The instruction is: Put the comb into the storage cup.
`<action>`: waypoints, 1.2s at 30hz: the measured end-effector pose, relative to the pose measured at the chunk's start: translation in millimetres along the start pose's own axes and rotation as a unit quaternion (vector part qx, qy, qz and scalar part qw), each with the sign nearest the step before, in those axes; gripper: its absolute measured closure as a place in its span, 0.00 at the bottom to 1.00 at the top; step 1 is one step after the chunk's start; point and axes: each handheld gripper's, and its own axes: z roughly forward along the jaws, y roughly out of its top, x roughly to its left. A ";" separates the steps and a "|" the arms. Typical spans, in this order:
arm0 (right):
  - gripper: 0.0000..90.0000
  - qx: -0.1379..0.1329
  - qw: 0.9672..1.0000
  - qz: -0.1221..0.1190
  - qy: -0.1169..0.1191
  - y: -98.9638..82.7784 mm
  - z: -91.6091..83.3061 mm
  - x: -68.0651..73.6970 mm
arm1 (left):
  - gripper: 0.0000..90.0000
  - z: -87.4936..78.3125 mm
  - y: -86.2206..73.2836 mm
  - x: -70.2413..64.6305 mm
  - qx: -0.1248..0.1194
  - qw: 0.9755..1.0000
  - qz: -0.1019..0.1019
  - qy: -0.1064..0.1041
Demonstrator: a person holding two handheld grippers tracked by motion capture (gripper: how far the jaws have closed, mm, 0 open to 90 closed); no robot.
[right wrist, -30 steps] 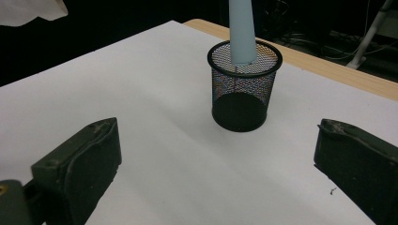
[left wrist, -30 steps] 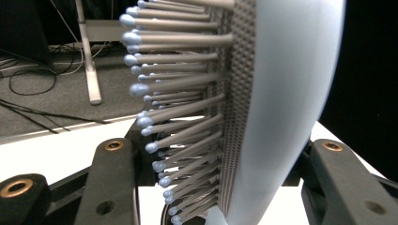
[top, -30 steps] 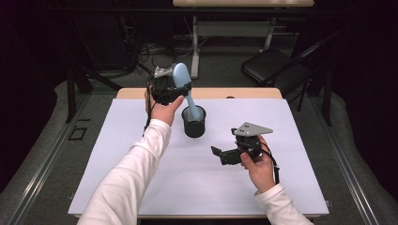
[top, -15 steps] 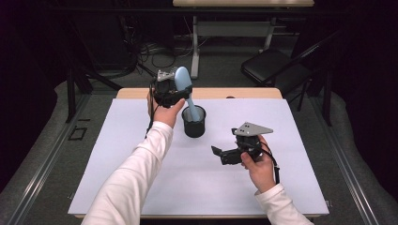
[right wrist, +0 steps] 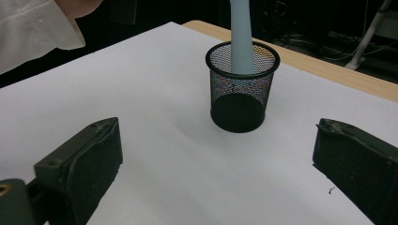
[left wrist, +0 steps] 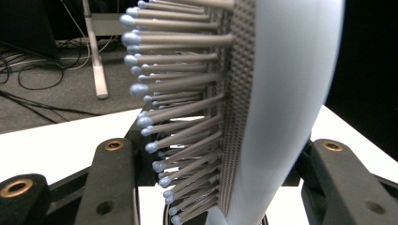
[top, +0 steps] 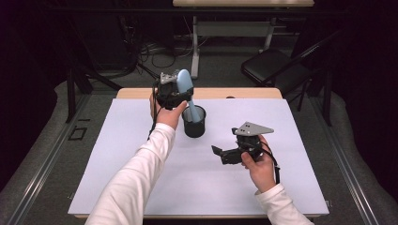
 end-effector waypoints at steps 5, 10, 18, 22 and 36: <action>0.02 0.000 1.000 0.000 0.000 -0.2 0.0 -0.1 | 0.53 2.6 -2.7 -1.1 0.000 1.000 0.003 0.002; 0.02 -0.001 1.000 0.002 0.000 -0.3 -0.3 -0.7 | 0.53 5.5 -6.6 -1.0 0.001 1.000 0.005 0.005; 0.02 0.002 1.000 0.002 -0.001 -0.8 0.2 -1.0 | 0.53 11.2 -12.8 -0.2 0.010 1.000 0.009 0.005; 0.02 0.004 1.000 0.002 -0.001 -1.3 0.7 -1.0 | 0.53 14.1 -15.9 -0.2 0.011 1.000 0.008 0.004; 0.03 0.004 1.000 0.004 -0.003 -1.7 0.4 -2.5 | 0.53 18.3 -19.7 -3.3 0.009 1.000 0.009 0.004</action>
